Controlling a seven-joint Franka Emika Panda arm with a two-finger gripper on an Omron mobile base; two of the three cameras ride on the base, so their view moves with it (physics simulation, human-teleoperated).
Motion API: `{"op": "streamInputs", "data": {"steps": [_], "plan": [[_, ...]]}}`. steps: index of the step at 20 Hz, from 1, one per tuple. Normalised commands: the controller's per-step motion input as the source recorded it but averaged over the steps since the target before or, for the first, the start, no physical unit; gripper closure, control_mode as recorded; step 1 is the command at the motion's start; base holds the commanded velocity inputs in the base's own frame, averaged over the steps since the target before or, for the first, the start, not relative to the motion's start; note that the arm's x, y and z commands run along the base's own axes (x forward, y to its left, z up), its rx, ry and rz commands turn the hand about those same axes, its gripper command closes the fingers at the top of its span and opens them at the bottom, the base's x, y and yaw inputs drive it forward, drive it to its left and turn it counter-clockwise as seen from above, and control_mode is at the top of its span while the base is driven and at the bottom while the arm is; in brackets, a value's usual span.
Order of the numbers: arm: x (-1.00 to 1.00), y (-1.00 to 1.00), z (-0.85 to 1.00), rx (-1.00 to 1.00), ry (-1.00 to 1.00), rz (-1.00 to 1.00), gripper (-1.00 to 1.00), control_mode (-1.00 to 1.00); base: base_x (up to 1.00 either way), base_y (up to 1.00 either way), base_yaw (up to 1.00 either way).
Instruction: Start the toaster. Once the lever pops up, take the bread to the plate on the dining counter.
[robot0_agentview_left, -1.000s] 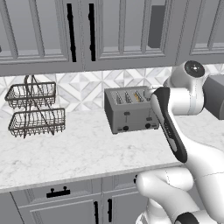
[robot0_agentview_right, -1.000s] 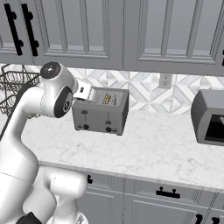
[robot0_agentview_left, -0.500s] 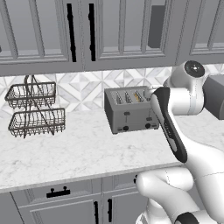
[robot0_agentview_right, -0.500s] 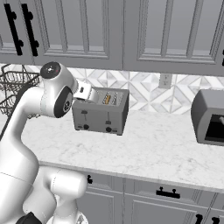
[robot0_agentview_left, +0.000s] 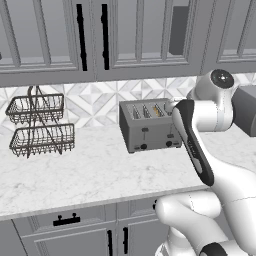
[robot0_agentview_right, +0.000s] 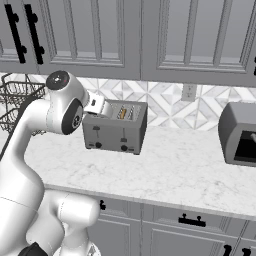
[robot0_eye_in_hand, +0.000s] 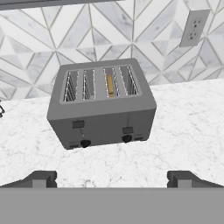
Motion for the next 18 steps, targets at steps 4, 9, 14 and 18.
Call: {"op": "streamInputs", "data": {"steps": [4, 9, 14, 18], "plan": [[0.00, 0.00, 0.00, 0.00, 0.00, 0.00, -1.00, -1.00, 0.00, 0.00, 0.00], [0.00, 0.00, 0.00, 0.00, 0.00, 0.00, -1.00, -1.00, 0.00, 0.00, 0.00], [0.00, 0.00, 0.00, 0.00, 0.00, 0.00, -1.00, -1.00, 0.00, 0.00, 0.00], [0.00, 0.00, 0.00, 0.00, 0.00, 0.00, -1.00, -1.00, 0.00, 0.00, 0.00]]}}
